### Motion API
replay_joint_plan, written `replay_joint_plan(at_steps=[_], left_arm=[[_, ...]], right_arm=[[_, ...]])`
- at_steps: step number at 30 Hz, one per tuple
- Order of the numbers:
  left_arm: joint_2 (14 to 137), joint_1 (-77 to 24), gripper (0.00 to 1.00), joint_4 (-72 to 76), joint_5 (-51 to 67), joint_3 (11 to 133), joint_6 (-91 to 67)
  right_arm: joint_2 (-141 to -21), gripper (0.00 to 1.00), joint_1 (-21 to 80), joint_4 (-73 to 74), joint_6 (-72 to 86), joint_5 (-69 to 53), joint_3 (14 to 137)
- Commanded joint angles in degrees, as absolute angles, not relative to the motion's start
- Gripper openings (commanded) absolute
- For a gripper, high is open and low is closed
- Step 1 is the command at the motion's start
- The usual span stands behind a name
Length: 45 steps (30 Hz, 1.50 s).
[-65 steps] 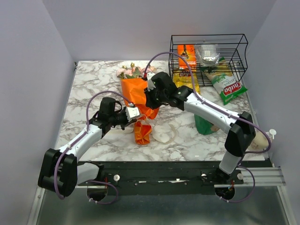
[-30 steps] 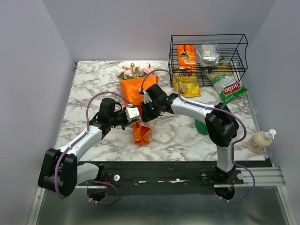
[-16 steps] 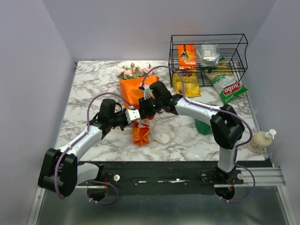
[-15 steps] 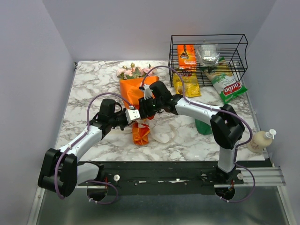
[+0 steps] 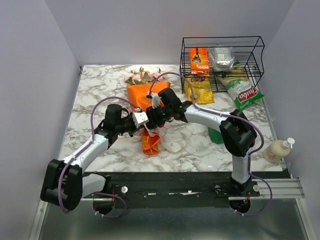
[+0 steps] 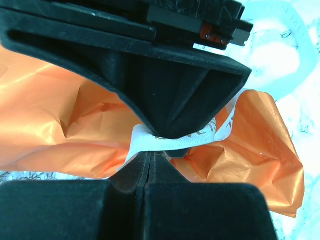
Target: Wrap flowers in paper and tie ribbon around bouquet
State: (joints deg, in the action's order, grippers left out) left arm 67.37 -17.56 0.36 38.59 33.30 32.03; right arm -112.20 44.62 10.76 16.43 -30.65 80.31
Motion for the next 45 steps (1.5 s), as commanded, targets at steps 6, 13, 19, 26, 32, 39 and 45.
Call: replay_joint_plan(at_steps=[6, 13, 19, 26, 32, 39, 45], left_arm=[[65.7, -17.0, 0.0, 0.0, 42.7, 34.8, 32.7], [65.0, -17.0, 0.42, -14.0, 39.4, 38.1, 39.4], [62.2, -16.4, 0.65, -27.7, 37.8, 41.7, 47.1], [62.9, -12.0, 0.8, -27.8, 33.2, 42.3, 47.3], [73.2, -11.2, 0.82, -21.3, 26.2, 42.8, 50.5], [76.1, -12.3, 0.78, -16.4, 27.9, 39.3, 55.6], [76.8, -13.8, 0.6, -11.7, 27.6, 36.7, 57.9]], right_arm=[[-113.4, 0.05, 44.6, 11.3, 15.3, -30.0, 83.0], [-111.4, 0.0, 43.9, 12.7, 18.0, -23.9, 82.4], [-109.3, 0.0, 43.8, 14.0, 18.4, -19.7, 83.1], [-108.3, 0.0, 43.9, 14.6, 16.6, -18.9, 83.0], [-108.6, 0.0, 43.9, 14.7, 16.9, -18.7, 84.3], [-107.3, 0.0, 43.9, 14.9, 16.8, -17.6, 84.5], [-107.2, 0.0, 43.9, 15.3, 17.1, -16.0, 84.5]])
